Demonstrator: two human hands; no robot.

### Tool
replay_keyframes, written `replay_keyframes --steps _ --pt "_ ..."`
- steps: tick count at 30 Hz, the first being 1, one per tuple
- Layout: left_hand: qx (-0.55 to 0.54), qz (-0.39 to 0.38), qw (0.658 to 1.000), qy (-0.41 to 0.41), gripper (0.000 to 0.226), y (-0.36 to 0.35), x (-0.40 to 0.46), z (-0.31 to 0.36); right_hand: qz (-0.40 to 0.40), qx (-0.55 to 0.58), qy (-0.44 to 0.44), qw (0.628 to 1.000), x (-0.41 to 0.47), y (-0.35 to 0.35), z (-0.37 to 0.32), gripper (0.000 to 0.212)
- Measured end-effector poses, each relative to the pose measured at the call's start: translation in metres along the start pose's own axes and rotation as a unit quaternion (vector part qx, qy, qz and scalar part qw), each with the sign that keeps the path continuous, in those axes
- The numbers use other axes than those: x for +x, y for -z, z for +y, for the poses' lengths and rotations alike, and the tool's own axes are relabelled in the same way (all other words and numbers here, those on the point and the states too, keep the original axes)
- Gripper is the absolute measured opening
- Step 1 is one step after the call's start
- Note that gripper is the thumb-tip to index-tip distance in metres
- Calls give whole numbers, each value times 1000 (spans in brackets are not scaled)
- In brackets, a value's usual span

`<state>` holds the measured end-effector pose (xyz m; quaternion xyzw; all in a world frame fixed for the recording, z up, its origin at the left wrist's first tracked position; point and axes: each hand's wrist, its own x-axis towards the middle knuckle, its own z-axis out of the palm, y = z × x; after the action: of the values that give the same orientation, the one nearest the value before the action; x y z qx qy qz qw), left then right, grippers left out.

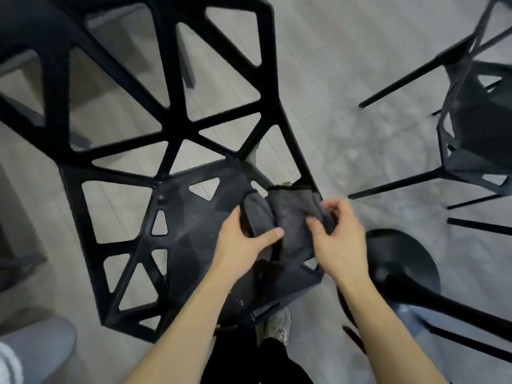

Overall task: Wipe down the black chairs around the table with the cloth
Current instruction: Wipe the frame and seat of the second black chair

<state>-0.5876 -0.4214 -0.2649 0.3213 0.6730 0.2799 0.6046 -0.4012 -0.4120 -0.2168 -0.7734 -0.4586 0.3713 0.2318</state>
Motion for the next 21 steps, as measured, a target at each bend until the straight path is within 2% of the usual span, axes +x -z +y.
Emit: replay_keyframes --steps 2,4,6,8,10,12,14,16,18,21 --pt "17 4 1000 -23 44 -6 26 20 85 1 31 996 37 8 -12 19" --pt "103 -26 994 -36 49 -8 54 35 123 -57 44 990 84 -1 -15 33" --pt "246 -5 965 -95 58 0 76 45 43 -100 12 994 122 -29 -18 65" --pt "335 81 915 -208 58 14 89 58 -46 -96 10 994 136 -59 -18 84" --pt "389 176 850 -308 62 28 103 74 -31 -102 48 993 133 -75 -12 70" --pt "440 201 807 -339 68 37 128 92 0 -121 68 990 128 -74 1 47" --pt "466 148 815 -311 64 41 159 104 -8 -137 50 989 120 -66 13 36" --pt "463 108 830 -291 46 37 183 104 -26 -179 60 982 119 -61 12 42" --pt "464 123 828 -290 33 33 194 99 -47 -197 78 976 139 -62 -9 46" --pt "464 136 827 -288 24 29 197 99 -45 -157 142 976 188 -73 -69 40"
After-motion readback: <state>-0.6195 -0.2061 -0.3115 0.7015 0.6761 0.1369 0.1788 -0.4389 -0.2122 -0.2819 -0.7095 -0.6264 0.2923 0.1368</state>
